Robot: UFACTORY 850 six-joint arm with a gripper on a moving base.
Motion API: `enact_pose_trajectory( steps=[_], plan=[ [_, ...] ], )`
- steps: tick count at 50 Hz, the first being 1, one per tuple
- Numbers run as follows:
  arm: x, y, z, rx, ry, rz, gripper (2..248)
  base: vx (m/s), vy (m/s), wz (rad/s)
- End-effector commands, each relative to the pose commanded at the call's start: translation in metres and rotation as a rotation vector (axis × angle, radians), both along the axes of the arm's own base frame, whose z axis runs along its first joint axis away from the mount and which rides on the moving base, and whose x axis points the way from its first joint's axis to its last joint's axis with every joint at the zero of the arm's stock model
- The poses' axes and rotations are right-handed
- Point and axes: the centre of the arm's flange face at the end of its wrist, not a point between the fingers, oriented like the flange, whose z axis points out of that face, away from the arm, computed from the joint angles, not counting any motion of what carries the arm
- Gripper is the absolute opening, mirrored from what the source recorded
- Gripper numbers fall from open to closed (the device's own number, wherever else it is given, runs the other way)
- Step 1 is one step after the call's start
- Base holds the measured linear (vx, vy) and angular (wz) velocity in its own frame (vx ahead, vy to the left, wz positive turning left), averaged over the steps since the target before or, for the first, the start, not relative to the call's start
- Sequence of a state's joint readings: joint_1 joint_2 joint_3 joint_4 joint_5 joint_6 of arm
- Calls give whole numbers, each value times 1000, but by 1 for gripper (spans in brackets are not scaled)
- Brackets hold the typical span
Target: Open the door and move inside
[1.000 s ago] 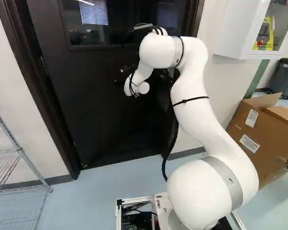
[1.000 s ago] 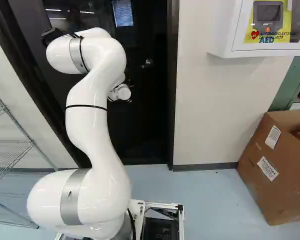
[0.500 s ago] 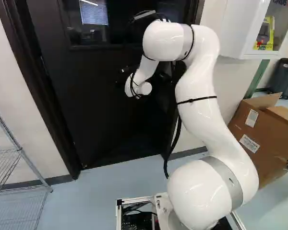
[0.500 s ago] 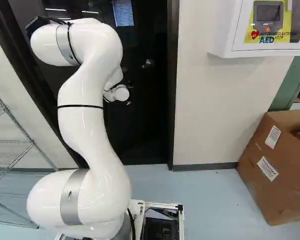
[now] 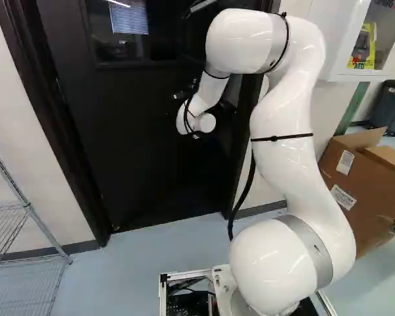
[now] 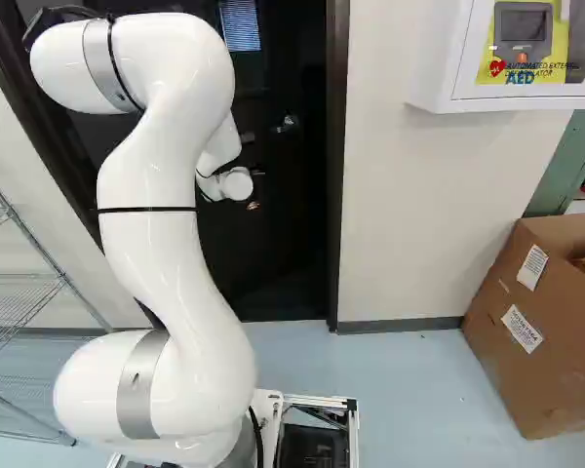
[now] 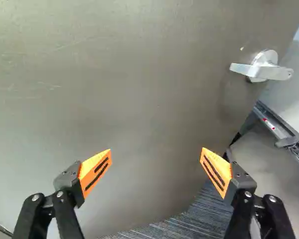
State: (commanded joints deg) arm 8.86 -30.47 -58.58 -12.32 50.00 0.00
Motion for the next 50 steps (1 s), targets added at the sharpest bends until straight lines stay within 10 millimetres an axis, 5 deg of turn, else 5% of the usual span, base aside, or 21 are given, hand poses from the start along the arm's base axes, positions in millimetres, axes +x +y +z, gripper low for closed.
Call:
enact_pose_trajectory(
  steps=[50],
  plan=[
    [-99,-46,13,36,66,-135,247,0,0,0]
  ],
)
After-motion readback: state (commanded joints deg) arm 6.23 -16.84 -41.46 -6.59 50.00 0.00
